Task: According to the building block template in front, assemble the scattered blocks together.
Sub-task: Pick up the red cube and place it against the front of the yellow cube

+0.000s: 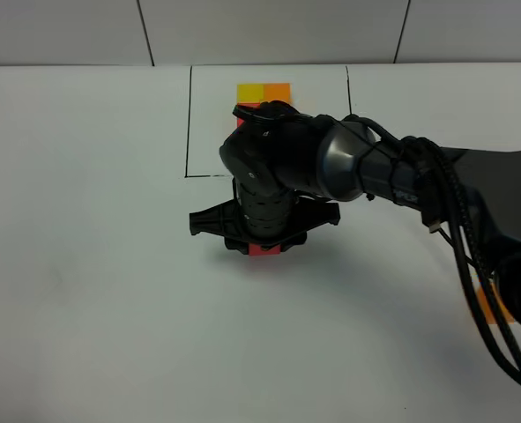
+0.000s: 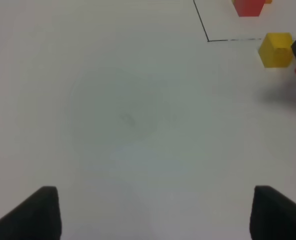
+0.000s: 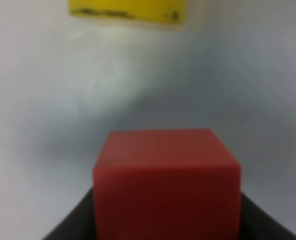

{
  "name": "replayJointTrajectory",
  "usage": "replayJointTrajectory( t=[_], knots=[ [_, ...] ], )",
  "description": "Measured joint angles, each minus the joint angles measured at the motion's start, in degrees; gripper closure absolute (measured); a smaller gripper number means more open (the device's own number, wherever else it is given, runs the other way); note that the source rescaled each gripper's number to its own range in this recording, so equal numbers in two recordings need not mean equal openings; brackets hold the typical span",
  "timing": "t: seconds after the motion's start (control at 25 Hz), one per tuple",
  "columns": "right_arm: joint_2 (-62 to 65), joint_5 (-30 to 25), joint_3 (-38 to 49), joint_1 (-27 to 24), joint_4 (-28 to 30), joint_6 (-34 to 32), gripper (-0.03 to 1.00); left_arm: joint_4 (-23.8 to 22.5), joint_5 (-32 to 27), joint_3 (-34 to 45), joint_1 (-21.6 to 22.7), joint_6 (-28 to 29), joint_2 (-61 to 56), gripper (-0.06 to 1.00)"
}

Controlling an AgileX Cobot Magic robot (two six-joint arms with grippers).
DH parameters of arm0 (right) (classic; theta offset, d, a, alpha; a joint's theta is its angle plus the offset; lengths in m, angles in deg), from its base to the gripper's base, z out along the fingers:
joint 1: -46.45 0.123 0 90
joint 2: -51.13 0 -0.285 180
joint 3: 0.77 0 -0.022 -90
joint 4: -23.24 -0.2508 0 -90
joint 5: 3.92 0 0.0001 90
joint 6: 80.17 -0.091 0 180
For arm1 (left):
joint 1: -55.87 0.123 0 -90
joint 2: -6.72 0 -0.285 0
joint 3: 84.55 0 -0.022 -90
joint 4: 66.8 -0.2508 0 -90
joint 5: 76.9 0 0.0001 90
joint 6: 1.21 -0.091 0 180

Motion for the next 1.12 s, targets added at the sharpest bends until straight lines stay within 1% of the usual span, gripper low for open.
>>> replayJointTrajectory(
  t=[0.32,0.44,0.64,1.12],
  knots=[
    [-5.94,-2.1,-7.46,1.03,0.16,-0.54,0.96,0.0,0.0,0.0,0.0,0.0,0.0,0.32],
    [-8.0,-3.22,-9.15,1.03,1.76,-1.11,0.96,0.0,0.0,0.0,0.0,0.0,0.0,0.32],
    [-9.28,-3.59,-9.51,1.03,4.19,-2.95,0.96,0.0,0.0,0.0,0.0,0.0,0.0,0.32],
    [-9.98,-2.95,-10.0,0.23,4.12,-3.64,0.96,0.0,0.0,0.0,0.0,0.0,0.0,0.32]
  ],
)
